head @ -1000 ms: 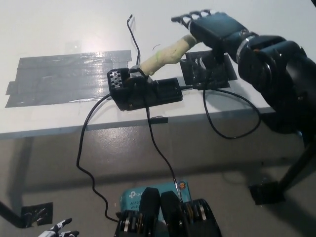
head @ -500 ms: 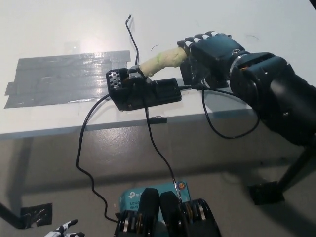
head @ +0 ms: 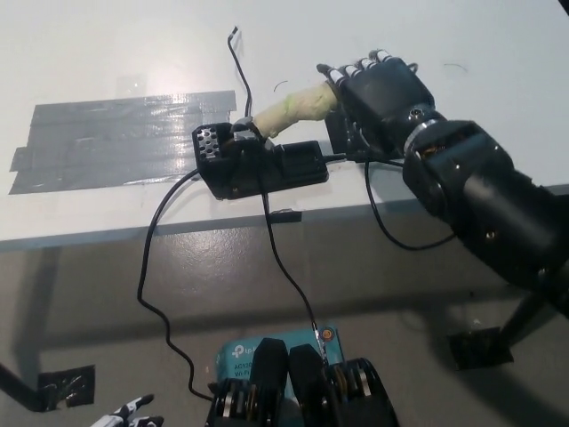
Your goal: The robot uses its right hand to grab the soldering gun kept on the middle of the table and pulls it out of its base and keep it on the right side of the base
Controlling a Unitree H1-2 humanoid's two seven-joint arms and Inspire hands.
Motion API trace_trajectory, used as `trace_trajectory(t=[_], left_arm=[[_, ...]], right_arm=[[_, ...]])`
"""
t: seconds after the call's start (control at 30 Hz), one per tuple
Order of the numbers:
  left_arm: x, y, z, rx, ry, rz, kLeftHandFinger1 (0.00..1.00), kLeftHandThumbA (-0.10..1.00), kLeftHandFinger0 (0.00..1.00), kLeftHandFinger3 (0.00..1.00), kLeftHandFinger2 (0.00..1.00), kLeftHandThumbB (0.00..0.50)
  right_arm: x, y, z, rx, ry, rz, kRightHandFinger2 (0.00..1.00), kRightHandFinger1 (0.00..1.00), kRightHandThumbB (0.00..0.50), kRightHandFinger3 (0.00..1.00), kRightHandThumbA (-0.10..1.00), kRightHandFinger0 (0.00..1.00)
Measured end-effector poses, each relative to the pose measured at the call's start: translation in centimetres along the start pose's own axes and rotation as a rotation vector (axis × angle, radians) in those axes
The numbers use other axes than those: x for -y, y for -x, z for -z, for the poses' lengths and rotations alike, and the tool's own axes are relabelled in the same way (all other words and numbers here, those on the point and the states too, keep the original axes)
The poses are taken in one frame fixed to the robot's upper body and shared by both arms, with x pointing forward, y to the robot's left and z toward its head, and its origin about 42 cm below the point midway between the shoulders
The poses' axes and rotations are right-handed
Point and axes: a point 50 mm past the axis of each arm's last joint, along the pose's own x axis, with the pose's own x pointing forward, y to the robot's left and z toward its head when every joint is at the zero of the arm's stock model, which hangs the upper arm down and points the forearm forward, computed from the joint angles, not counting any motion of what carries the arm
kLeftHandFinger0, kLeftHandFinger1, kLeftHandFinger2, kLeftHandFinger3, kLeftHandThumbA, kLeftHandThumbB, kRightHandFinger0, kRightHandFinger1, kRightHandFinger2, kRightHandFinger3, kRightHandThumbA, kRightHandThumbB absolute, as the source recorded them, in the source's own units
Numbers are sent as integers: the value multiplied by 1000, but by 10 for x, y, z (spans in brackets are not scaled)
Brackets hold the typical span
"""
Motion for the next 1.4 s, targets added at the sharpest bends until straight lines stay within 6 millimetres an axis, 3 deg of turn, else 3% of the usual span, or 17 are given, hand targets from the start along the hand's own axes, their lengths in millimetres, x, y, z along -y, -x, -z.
trace_trajectory(t=[0.13, 0.23, 0.27, 0.3, 0.43, 0.5, 0.53, 0.67, 0.73, 0.93, 1.0, 1.03, 1.07, 1.17, 1.23, 1.33, 1.4], left_arm=[[3, -2, -2, 2, -12, 10, 746, 492, 673, 1000, 904, 190], [5, -3, -2, -1, -20, 16, 749, 467, 674, 1000, 895, 180], [6, -3, -2, -3, -23, 18, 754, 468, 680, 1000, 898, 168], [7, -3, -2, -4, -26, 19, 761, 462, 695, 1000, 903, 162], [10, -4, -2, -14, -42, 27, 772, 454, 719, 1000, 913, 151], [10, -5, -3, -16, -50, 27, 776, 466, 725, 1000, 919, 148], [10, -5, -3, -17, -54, 25, 755, 447, 695, 1000, 910, 152], [9, -4, -3, -20, -60, 22, 757, 439, 691, 1000, 925, 152], [9, -4, -3, -21, -65, 20, 764, 443, 717, 1000, 923, 160], [7, -4, -3, -27, -77, 14, 757, 456, 702, 1000, 915, 174], [7, -4, -2, -30, -80, 12, 769, 480, 715, 1000, 935, 171], [7, -4, -2, -30, -82, 12, 755, 467, 694, 1000, 929, 168], [7, -3, -2, -31, -84, 11, 752, 463, 690, 1000, 927, 170], [7, -3, -3, -29, -89, 9, 749, 459, 690, 1000, 916, 166], [7, -3, -4, -28, -91, 8, 753, 459, 689, 1000, 919, 167], [7, -3, -5, -26, -95, 7, 757, 476, 693, 1000, 931, 171], [7, -3, -4, -28, -97, 7, 745, 473, 681, 1000, 922, 166]], right_arm=[[-13, 2, 1, -18, 14, 65, 5, 0, 319, 1000, -43, 0], [-24, 5, 2, -25, 27, 120, 75, 0, 306, 1000, -11, 0], [-27, 5, 2, -28, 30, 133, 71, 0, 355, 787, 68, 0], [-30, 6, 2, -31, 36, 149, 126, 0, 339, 433, 88, 0], [-40, 8, 3, -26, 82, 220, 316, 33, 274, 218, 125, 0], [-42, 9, 4, -17, 96, 251, 318, 19, 297, 201, 93, 0], [-44, 9, 5, -14, 99, 266, 395, 47, 236, 245, -84, 0], [-43, 9, 9, 3, 99, 295, 478, 58, 152, 304, -100, 0], [-42, 10, 12, 15, 101, 298, 383, 7, 214, 363, -100, 0], [-34, 9, 28, 54, 137, 302, 330, 0, 217, 301, -100, 0], [-28, 8, 42, 40, 152, 306, 330, 0, 146, 486, -97, 0], [-25, 8, 49, 33, 163, 309, 341, 0, 112, 750, 76, 0], [-19, 8, 57, 25, 178, 315, 317, 0, 163, 699, 176, 0], [-2, 8, 72, 9, 220, 338, 237, 0, 246, 519, 154, 0], [8, 7, 77, 1, 231, 357, 216, 0, 252, 384, 161, 0], [17, 6, 83, -20, 225, 381, 212, 0, 253, 208, -44, 0], [17, 7, 86, -30, 212, 387, 211, 0, 266, 237, -91, 0]])
